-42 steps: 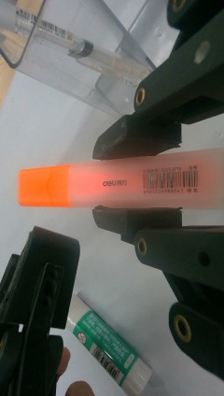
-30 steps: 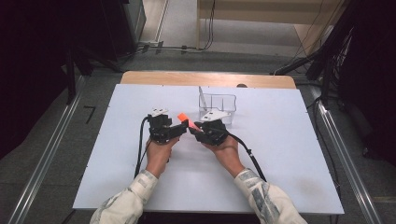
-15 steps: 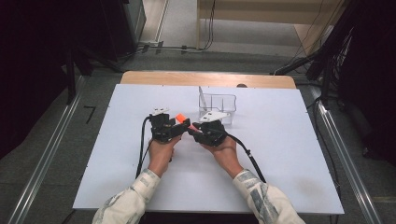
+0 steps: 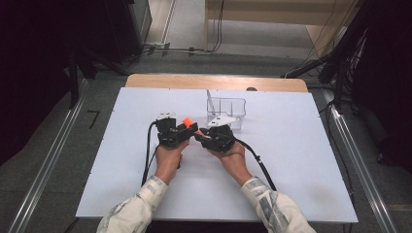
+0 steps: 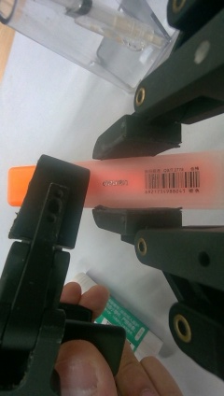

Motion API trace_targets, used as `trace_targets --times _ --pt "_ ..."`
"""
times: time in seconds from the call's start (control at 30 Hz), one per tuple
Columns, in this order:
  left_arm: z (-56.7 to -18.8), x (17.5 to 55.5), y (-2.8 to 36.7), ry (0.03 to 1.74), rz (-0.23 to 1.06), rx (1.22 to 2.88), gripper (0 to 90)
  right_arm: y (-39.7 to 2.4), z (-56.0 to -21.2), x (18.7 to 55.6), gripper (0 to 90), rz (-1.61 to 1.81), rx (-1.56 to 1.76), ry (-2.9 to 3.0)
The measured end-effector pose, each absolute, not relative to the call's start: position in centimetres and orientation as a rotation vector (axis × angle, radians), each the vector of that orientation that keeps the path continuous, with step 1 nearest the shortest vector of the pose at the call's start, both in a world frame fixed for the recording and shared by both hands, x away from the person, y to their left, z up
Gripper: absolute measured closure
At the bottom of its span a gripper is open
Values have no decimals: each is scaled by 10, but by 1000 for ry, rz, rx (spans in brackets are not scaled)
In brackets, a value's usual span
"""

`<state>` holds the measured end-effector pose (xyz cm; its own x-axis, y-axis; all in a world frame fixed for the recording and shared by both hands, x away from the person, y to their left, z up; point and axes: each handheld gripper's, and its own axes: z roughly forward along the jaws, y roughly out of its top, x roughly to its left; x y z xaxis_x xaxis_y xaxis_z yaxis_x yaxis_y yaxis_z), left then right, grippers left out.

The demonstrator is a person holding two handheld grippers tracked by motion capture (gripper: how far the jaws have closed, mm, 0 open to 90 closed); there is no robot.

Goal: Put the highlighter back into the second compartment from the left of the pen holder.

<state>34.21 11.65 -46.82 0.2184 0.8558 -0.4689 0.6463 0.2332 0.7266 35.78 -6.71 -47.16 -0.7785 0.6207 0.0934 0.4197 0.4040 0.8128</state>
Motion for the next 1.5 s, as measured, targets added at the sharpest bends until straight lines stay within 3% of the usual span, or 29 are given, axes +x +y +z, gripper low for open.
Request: trace_targets --times 0.2,0.7,1.17,1.5 --pt "-469 342 115 1497 260 1475 524 -65 -473 357 644 1320 919 2443" --pt "-462 337 114 1449 247 1425 723 -63 -478 360 643 1313 926 2452" --pt "-460 335 110 1430 280 1432 741 -65 -477 360 625 1305 920 2451" --pt "-455 334 109 1416 318 1416 743 -74 -473 361 509 1288 934 2451"
